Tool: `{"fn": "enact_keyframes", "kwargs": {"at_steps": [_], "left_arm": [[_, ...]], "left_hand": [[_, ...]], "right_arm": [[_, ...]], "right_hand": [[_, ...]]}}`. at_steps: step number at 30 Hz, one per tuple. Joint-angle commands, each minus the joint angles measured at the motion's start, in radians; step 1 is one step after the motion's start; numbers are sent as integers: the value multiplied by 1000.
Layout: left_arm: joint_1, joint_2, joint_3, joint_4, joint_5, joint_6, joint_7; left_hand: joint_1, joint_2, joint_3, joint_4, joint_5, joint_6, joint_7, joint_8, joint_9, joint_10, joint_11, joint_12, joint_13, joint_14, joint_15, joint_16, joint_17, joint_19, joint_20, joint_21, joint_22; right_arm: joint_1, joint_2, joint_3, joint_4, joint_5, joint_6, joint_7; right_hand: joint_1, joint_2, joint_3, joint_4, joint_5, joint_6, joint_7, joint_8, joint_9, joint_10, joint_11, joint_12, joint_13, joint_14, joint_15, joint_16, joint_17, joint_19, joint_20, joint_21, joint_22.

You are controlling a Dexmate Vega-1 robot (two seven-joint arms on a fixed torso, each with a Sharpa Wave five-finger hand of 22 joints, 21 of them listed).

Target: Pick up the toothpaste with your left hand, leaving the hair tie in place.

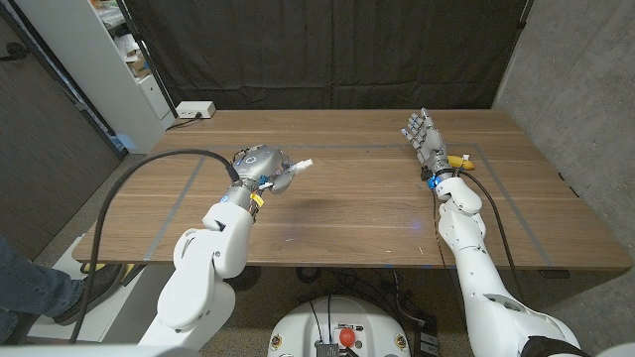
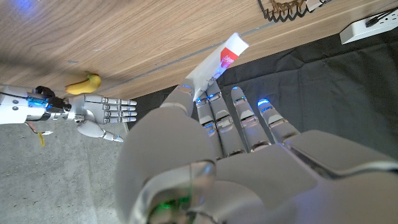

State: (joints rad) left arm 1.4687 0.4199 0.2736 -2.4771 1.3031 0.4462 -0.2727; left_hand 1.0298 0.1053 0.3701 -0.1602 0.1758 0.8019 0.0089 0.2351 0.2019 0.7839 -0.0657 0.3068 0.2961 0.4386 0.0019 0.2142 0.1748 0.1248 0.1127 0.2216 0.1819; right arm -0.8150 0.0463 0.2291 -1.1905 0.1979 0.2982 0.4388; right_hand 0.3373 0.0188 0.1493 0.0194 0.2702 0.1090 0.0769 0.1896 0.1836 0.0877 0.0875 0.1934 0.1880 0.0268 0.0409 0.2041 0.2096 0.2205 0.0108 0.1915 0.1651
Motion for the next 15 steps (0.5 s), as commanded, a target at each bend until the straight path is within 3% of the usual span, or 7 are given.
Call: {"fn": "enact_keyframes", "kwargs": {"at_steps": [1,15], "left_arm": [[-3,-19,-10,-7,10,-13,-1],[3,-33,-10,3,-6,-24,18]], "left_hand": [[14,0,-4,1,4,5,4,-3,4,6,7,-3,5,10,4,0,1,8,0,-2,3],[11,3,-10,6,3,-1,2,-7,5,5,6,-6,9,9,6,-1,2,9,2,-3,3]], "right_arm": [[12,-3,2,17,-4,0,-1],[11,-3,11,16,-3,-2,0]], "right_hand": [[3,6,1,-5,4,6,-1,6,4,8,-4,4,3,6,1,6,3,3,7,-1,5],[3,8,1,-7,4,7,-1,6,4,9,-3,4,4,6,2,5,3,3,7,-1,5]]}}
